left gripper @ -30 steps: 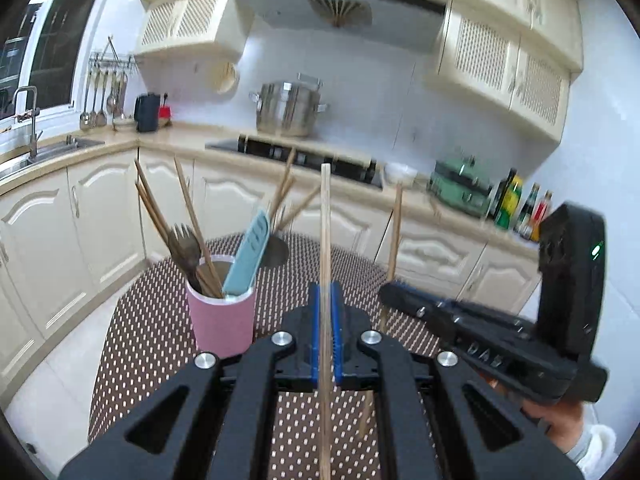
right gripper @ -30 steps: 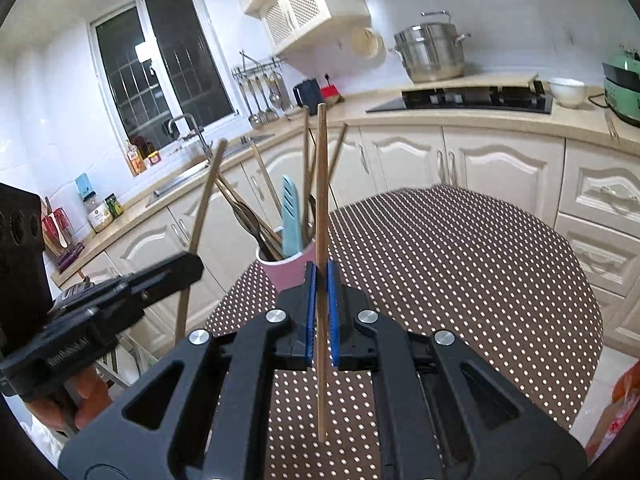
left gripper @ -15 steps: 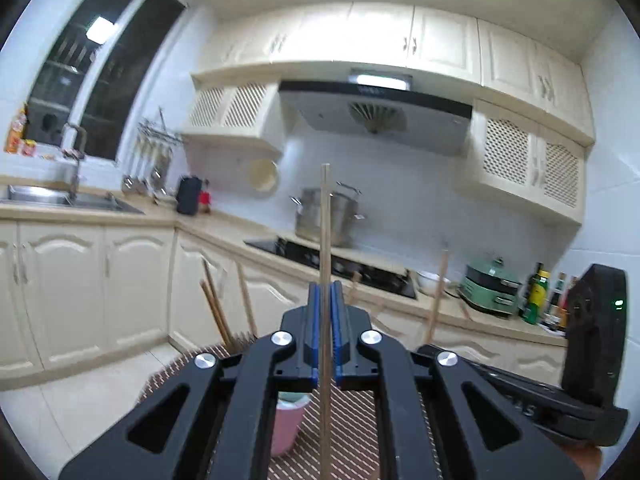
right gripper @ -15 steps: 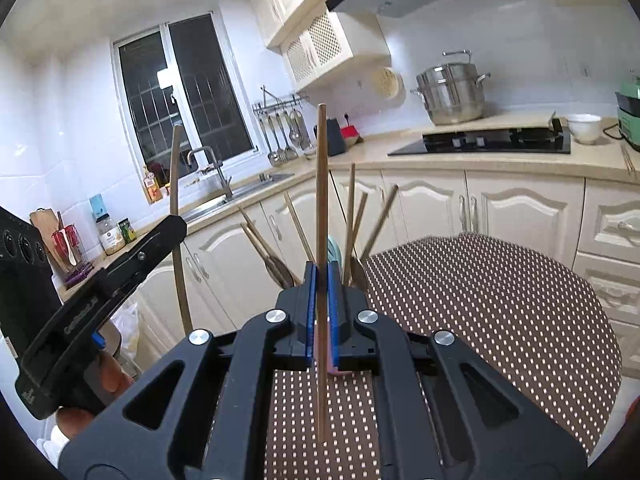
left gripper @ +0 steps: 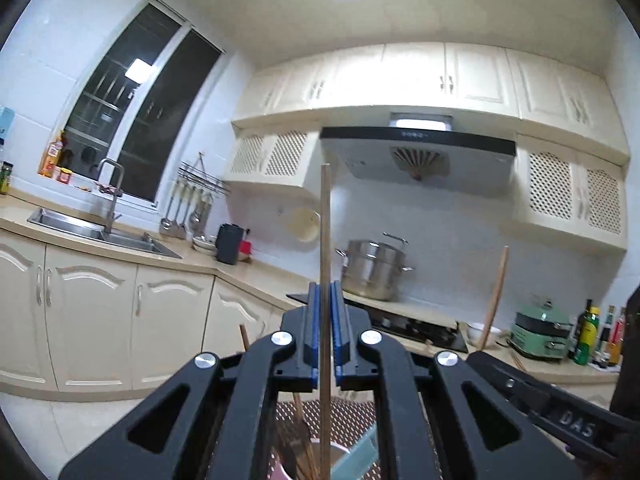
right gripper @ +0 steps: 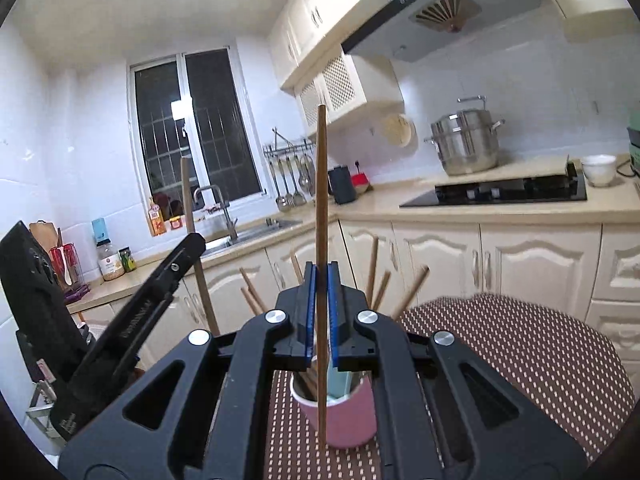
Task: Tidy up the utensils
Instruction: 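Lower both chopsticks into the pink cup and open both tools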
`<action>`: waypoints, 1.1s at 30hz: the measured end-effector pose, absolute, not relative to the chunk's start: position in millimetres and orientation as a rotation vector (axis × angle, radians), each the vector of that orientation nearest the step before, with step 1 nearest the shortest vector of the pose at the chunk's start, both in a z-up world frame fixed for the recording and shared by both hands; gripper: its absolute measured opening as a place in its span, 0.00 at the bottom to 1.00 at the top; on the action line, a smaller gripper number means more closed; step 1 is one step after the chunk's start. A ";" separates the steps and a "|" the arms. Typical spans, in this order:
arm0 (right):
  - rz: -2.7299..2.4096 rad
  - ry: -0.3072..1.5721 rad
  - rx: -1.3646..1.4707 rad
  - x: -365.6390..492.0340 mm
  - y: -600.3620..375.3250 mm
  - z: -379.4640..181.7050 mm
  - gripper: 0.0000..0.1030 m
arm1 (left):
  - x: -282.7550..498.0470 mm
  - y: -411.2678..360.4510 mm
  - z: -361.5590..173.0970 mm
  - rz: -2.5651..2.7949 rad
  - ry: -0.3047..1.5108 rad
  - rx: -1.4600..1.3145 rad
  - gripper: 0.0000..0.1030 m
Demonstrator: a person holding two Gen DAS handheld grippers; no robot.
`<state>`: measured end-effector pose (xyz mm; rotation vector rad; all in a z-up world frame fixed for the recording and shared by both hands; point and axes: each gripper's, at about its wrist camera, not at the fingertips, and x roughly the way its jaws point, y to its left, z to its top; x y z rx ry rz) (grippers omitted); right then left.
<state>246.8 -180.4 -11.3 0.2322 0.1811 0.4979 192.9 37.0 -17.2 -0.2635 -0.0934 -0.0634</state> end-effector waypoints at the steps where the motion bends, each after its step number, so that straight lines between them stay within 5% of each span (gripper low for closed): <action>1: 0.502 0.173 0.235 248.6 -179.8 -11.8 0.06 | 197.1 37.8 -17.4 -0.048 -0.105 -0.270 0.05; 16: 0.515 0.115 0.252 277.7 -172.2 -19.4 0.06 | 239.6 36.9 -28.8 0.036 -0.184 -0.318 0.05; 33: 0.530 0.179 0.237 283.7 -161.6 -41.1 0.06 | 239.2 33.9 -80.2 -0.011 0.027 -0.216 0.05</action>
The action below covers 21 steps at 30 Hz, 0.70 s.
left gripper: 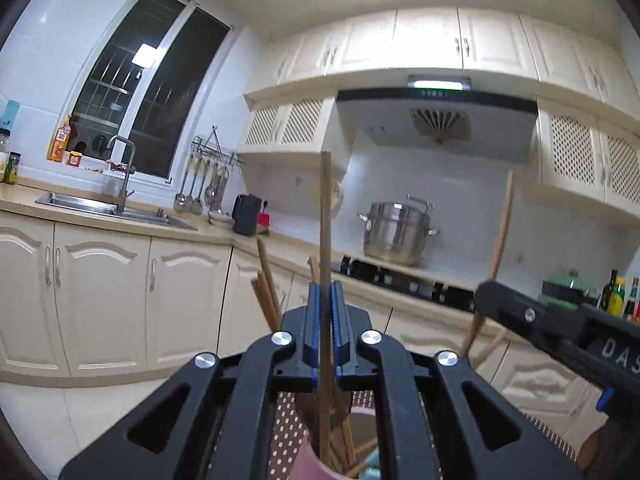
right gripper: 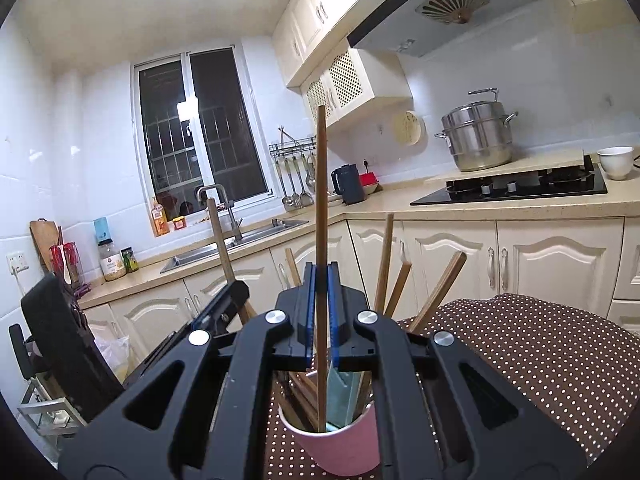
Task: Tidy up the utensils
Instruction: 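Lower both chopsticks into the pink cup and open both tools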
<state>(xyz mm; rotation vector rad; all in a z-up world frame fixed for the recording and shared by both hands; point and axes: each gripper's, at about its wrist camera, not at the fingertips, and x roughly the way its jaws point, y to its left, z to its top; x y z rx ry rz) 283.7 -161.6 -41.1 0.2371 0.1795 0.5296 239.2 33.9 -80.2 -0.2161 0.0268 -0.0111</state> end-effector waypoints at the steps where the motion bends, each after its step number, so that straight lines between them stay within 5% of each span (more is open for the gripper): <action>1: 0.530 0.181 0.236 282.8 -160.5 -42.0 0.06 | 237.9 33.0 -81.3 -0.016 0.036 -0.207 0.05; 13: 0.504 0.207 0.198 275.9 -149.1 -52.9 0.06 | 221.4 28.5 -86.6 -0.126 0.120 -0.170 0.07; 15: 0.501 0.214 0.198 275.5 -148.5 -54.0 0.06 | 221.8 29.5 -86.9 -0.124 0.135 -0.176 0.27; 21: 0.489 0.230 0.198 274.6 -147.9 -54.8 0.06 | 217.2 35.1 -87.2 -0.109 0.155 -0.184 0.41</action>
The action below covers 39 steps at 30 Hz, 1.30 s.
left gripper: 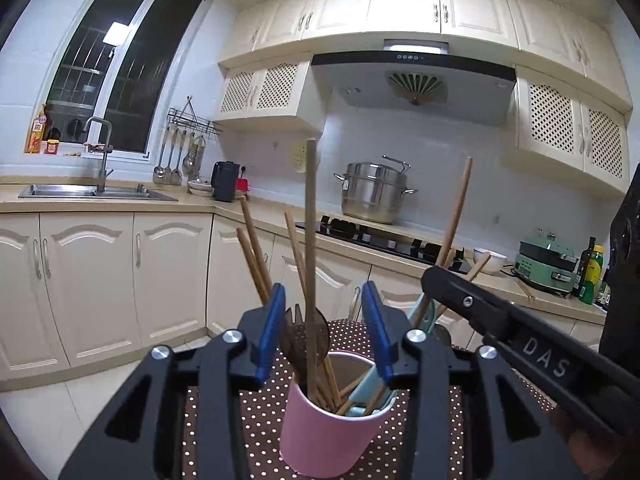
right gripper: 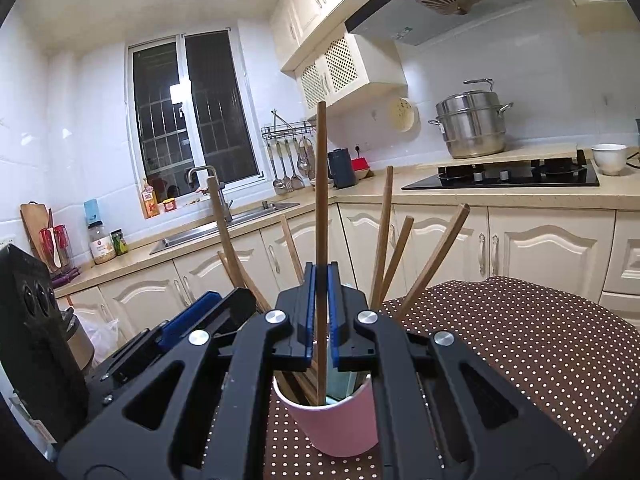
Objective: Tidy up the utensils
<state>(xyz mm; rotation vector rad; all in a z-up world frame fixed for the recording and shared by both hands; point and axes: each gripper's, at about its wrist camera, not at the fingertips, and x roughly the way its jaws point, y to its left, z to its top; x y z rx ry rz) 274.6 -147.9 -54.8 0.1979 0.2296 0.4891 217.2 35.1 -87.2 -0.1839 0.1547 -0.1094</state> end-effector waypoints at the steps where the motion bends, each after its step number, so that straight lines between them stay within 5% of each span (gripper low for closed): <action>1: 0.490 0.232 0.199 274.3 -147.8 -55.3 0.06 | 215.5 35.7 -86.5 -0.109 0.153 -0.183 0.43; 15: 0.481 0.241 0.178 270.0 -140.3 -56.0 0.06 | 190.5 58.1 -77.8 0.046 0.164 -0.117 0.69; 39: 0.468 0.354 0.035 271.1 -107.2 -87.6 0.06 | 205.7 106.9 -97.3 0.200 0.498 -0.086 0.69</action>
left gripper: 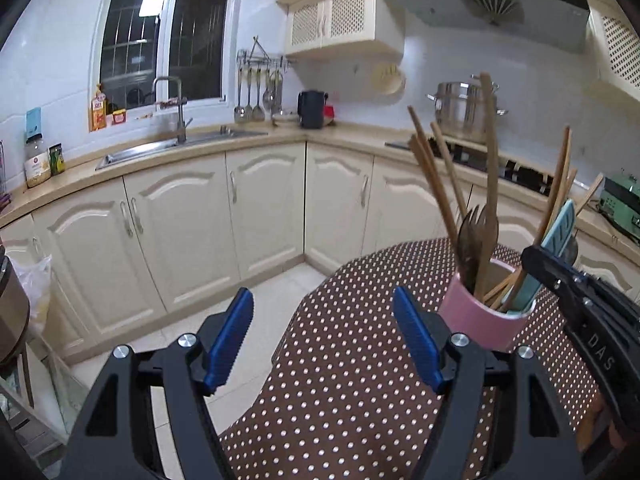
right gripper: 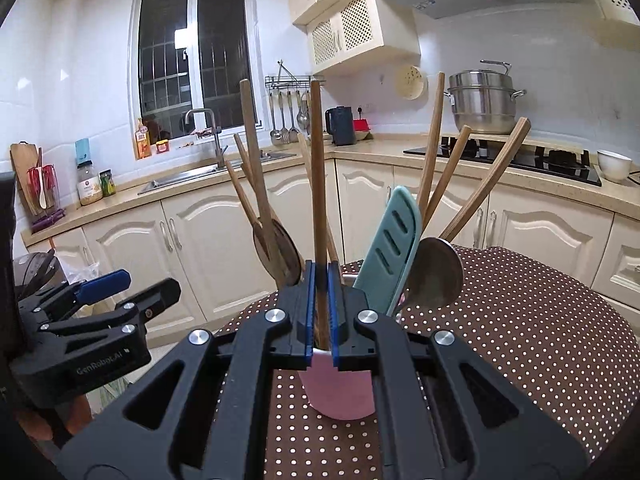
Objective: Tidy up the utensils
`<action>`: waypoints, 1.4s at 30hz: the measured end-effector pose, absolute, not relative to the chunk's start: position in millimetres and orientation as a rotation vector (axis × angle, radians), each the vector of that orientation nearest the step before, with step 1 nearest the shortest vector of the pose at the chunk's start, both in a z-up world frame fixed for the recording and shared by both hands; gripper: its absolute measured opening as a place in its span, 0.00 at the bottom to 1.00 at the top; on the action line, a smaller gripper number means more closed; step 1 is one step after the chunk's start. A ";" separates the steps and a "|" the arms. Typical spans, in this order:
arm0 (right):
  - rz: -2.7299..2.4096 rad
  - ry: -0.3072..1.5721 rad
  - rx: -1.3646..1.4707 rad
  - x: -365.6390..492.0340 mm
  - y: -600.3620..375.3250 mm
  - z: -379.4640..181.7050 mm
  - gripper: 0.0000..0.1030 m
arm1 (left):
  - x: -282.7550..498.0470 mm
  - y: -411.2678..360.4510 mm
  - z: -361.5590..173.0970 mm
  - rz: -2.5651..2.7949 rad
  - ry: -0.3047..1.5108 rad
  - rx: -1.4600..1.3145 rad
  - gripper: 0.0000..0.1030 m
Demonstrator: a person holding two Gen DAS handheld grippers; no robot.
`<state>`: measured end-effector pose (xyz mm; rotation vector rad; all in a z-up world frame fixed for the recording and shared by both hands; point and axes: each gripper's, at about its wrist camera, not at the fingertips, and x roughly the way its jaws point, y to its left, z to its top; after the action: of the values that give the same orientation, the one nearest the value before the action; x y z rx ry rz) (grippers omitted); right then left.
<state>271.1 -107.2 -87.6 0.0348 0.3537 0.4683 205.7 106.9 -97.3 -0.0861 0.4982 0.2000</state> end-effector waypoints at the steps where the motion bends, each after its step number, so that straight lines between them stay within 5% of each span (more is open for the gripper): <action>1: 0.471 0.356 0.032 270.4 -106.7 -87.2 0.06 | 204.8 106.4 -97.3 0.201 0.501 -0.084 0.69; 11: 0.439 0.334 0.033 248.3 -107.9 -76.0 0.07 | 180.0 102.1 -80.9 0.190 0.474 -0.068 0.69; 13: 0.438 0.323 0.038 243.1 -110.8 -69.7 0.11 | 172.7 101.1 -75.4 0.185 0.460 -0.068 0.69; 18: 0.447 0.306 0.052 225.0 -115.1 -58.6 0.44 | 156.2 94.1 -64.0 0.159 0.441 -0.058 0.73; 23: 0.433 0.286 0.064 202.5 -125.8 -44.8 0.46 | 134.6 82.4 -50.2 0.142 0.409 -0.039 0.73; 42: 0.326 0.238 0.089 102.6 -166.6 -6.8 0.80 | 31.5 43.7 7.6 0.089 0.217 0.023 0.84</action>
<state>102.6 -166.6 -6.8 0.0888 0.2375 0.3263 31.5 43.7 7.6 0.0231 0.2172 0.0889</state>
